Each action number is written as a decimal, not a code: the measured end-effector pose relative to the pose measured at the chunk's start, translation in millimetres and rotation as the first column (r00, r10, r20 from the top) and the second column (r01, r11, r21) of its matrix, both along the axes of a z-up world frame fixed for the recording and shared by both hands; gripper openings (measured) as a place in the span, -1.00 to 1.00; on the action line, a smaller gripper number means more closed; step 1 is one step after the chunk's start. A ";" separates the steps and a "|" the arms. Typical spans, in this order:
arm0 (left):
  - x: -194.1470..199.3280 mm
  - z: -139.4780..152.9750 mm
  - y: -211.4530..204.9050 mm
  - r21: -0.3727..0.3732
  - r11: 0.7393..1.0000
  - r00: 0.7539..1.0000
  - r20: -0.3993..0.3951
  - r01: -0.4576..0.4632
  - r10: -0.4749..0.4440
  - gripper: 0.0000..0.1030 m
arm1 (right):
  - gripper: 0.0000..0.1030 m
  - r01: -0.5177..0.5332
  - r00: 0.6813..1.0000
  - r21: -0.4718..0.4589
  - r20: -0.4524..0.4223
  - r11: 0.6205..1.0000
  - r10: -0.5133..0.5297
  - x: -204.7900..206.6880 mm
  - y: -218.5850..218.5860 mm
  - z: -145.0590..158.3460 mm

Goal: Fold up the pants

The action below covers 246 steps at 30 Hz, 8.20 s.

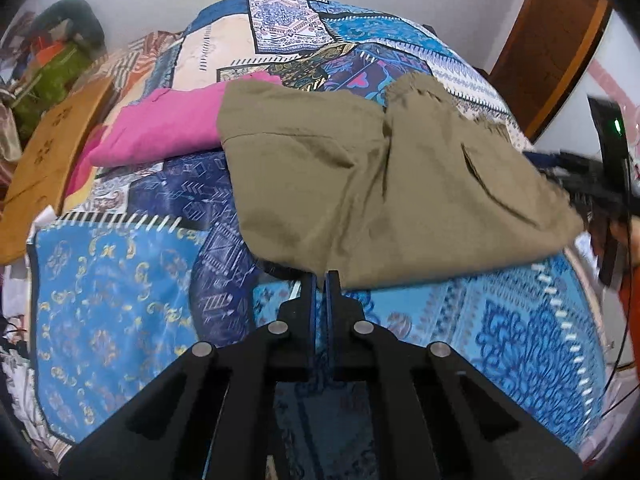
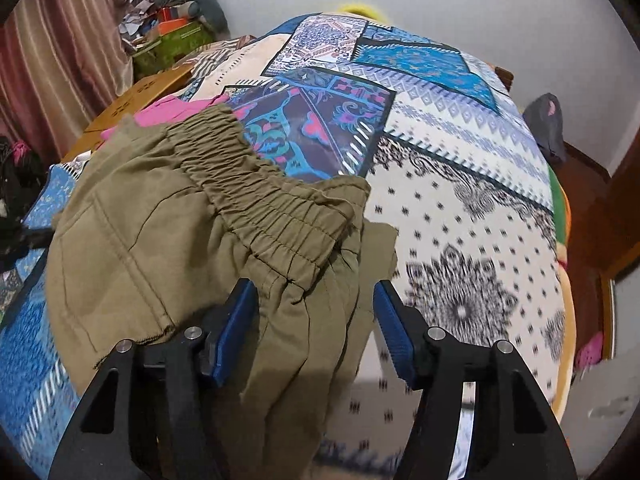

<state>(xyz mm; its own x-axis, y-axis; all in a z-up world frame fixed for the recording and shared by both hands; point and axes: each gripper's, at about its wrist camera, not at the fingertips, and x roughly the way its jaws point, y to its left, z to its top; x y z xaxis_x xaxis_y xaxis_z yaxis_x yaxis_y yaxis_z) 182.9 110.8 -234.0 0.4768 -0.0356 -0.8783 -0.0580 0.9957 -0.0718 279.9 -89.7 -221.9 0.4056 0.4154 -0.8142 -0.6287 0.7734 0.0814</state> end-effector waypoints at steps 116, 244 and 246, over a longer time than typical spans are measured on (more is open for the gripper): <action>82.3 -29.1 57.5 -0.170 0.983 0.998 -0.018 -0.067 0.065 0.46 | 0.58 0.237 0.969 0.088 -0.088 0.967 -0.230 -23.4 -30.3 6.4; 175.3 -34.7 297.1 0.011 0.960 0.960 0.030 -0.281 0.280 -0.92 | -0.81 -0.123 0.992 0.104 -0.003 0.987 0.124 114.6 248.0 5.0; 174.4 -42.9 295.4 0.020 0.960 0.960 0.017 -0.280 0.280 -0.89 | -0.77 -0.130 0.992 0.068 0.006 0.989 0.130 111.4 249.9 1.4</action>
